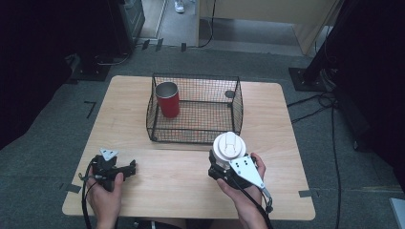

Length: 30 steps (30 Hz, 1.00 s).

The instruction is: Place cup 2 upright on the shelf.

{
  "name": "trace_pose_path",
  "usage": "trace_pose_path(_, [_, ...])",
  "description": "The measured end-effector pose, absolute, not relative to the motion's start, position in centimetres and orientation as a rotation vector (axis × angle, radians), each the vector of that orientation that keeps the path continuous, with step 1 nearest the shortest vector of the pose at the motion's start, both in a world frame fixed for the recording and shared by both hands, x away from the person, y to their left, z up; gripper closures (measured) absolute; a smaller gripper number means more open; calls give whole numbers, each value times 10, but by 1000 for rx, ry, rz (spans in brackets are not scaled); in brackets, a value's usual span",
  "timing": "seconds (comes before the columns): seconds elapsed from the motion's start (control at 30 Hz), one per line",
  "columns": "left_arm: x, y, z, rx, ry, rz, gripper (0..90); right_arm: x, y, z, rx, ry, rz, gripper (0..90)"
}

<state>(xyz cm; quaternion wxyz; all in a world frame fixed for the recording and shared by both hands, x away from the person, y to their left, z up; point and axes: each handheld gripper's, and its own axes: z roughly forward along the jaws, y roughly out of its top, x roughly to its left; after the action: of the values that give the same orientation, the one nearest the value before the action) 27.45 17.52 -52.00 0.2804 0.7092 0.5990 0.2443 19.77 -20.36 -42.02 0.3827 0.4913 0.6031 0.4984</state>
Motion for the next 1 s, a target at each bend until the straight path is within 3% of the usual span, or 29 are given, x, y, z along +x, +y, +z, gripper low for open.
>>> trace_pose_path(1.0, [275,175,-520,1902,1606,655,4,240,-173,-377,1167,1547,1332,160])
